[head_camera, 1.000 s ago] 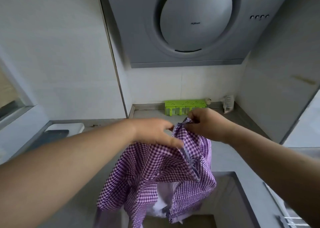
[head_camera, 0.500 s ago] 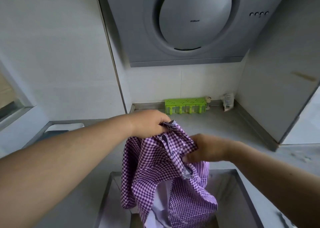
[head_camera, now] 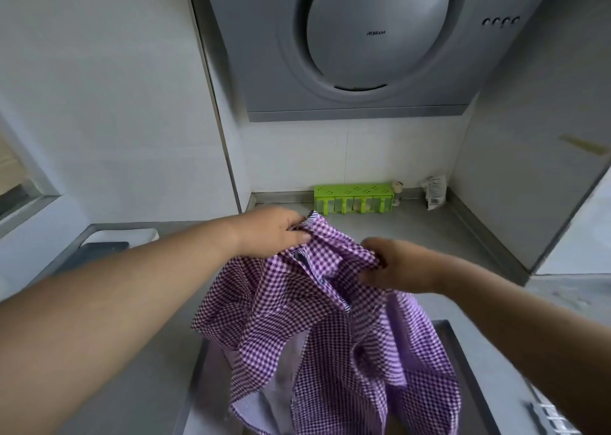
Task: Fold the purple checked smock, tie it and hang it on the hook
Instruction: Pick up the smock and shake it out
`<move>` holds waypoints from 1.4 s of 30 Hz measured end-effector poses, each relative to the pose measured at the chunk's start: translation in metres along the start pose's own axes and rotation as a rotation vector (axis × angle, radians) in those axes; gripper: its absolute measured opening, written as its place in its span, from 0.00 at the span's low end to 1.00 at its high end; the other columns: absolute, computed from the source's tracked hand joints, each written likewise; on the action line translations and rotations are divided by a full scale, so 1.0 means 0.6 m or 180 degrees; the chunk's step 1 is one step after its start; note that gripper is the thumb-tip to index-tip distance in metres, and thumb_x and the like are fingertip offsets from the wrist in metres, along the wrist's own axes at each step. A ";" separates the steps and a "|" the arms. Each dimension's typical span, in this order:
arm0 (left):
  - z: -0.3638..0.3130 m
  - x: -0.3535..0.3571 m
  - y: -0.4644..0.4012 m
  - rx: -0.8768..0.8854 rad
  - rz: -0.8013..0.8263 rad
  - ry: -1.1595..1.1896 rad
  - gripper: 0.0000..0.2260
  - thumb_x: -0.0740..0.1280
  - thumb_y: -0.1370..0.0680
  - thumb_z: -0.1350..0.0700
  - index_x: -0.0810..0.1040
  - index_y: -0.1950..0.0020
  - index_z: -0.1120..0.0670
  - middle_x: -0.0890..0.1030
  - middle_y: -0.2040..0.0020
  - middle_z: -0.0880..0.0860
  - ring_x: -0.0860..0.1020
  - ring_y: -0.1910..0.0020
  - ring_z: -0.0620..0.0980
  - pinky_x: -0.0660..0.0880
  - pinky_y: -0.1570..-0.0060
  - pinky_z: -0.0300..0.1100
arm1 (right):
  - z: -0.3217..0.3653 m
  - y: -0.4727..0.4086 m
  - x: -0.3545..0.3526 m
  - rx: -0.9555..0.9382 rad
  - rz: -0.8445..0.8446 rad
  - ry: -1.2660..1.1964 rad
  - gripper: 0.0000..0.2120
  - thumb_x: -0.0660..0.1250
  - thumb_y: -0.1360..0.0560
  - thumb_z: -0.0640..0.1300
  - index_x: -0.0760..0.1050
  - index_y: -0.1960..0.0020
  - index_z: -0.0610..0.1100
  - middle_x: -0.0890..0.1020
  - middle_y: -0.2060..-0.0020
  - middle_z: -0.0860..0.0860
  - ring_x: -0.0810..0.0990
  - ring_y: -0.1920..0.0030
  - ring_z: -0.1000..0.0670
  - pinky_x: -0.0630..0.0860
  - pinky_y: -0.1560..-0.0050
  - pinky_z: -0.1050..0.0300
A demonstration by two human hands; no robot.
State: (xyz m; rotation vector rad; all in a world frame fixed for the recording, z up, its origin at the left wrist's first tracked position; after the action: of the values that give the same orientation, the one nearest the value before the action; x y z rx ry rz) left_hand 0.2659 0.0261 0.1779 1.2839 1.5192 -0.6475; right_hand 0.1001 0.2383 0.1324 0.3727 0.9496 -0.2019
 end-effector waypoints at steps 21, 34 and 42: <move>0.161 0.072 0.053 -0.0821 -0.0001 0.0269 0.16 0.63 0.15 0.43 0.79 0.52 0.54 0.79 0.57 0.47 0.78 0.56 0.47 0.71 0.58 0.43 | -0.053 0.037 0.053 0.0572 -0.0642 -0.0200 0.12 0.64 0.20 0.38 0.80 0.53 0.53 0.85 0.56 0.55 0.83 0.54 0.54 0.80 0.46 0.48; 0.062 0.295 0.051 0.0336 0.1843 0.0138 0.57 0.82 0.29 0.46 0.43 0.15 0.40 0.54 0.19 0.37 0.57 0.19 0.44 0.54 0.25 0.38 | 0.076 0.091 -0.065 0.0051 -0.1564 -0.1522 0.13 0.59 0.29 0.43 0.83 0.58 0.52 0.83 0.60 0.50 0.80 0.57 0.50 0.75 0.50 0.50; -0.051 0.354 0.022 0.0733 0.1201 0.0003 0.44 0.76 0.26 0.37 0.57 0.15 0.43 0.64 0.17 0.48 0.65 0.20 0.54 0.63 0.22 0.49 | 0.044 0.137 -0.140 0.0181 -0.1866 -0.1639 0.15 0.58 0.26 0.39 0.83 0.59 0.48 0.84 0.60 0.48 0.83 0.56 0.48 0.77 0.51 0.50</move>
State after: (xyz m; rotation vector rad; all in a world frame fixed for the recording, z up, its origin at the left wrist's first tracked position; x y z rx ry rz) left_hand 0.2820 0.1414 -0.0026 1.6927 1.1805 -0.5839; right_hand 0.0992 0.3036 0.2337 0.0727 0.5201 -0.8208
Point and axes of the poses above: each hand's wrist, its own y-axis away from the middle knuckle, its own x-axis out of the palm, z = x × y, the point moved 1 cm from there along -y, towards the middle knuckle
